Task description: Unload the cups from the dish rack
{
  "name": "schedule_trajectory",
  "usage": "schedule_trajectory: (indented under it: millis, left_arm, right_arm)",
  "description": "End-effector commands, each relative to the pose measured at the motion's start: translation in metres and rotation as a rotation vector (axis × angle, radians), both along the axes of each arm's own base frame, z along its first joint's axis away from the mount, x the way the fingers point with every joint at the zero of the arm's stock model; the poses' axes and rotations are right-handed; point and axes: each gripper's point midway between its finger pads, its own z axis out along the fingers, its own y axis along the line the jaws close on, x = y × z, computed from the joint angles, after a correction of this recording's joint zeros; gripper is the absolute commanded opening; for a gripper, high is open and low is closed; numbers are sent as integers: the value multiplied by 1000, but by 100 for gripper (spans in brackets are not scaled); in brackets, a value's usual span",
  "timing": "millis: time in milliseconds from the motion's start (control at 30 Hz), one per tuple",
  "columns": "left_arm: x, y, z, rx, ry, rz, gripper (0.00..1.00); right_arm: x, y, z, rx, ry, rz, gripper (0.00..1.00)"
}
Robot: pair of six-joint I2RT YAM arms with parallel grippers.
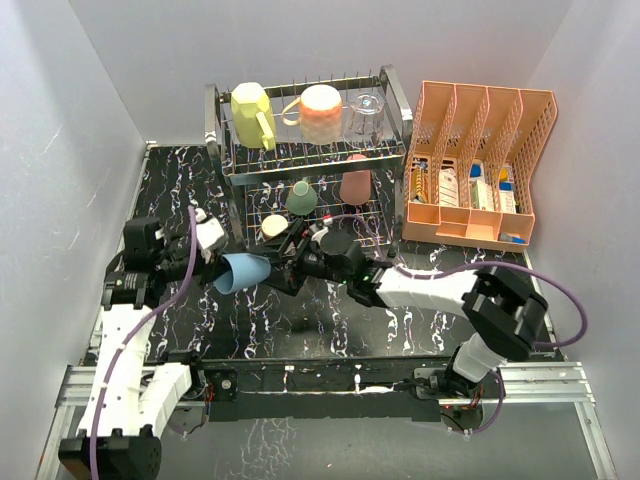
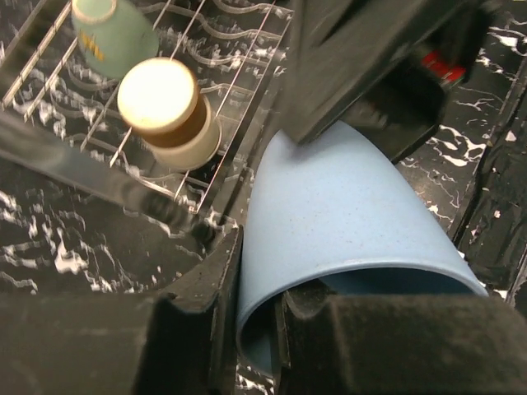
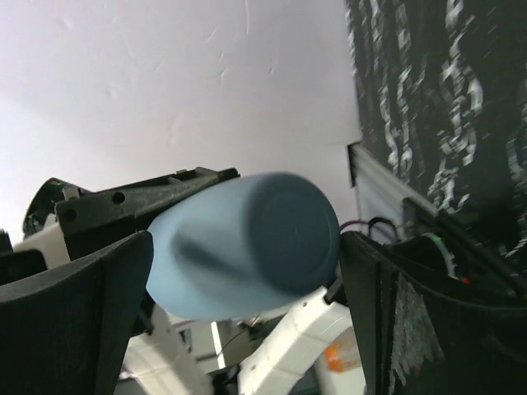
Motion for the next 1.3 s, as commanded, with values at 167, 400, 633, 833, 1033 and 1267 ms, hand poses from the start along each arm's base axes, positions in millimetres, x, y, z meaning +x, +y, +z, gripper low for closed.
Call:
schedule_trajectory:
  millis: [167,400,633,833,1033,1267]
  left_arm:
    - [37,67,-37,254,315,363,0]
    - [47,135,-66,370,415,559,0]
    - [74,180,-103,387,544,750,0]
    - [124,197,-118,370,652,842,0]
    - [185,205,-133,405,729,868,0]
    - [232,192,-149,419,820,809,0]
  right_arm:
    - [56,-89,3,-370,-289,-275,98]
    - [67,-137,-9,-589,-416,-358,98]
    - [74,-162,-17,-748,-526,-374,98]
    - [80,-179,-22,-851,-620,-395,98]
    - [85,-174,-33,-955,-682,-308,98]
    - [94,-168,-39,-1007,-807,-259,98]
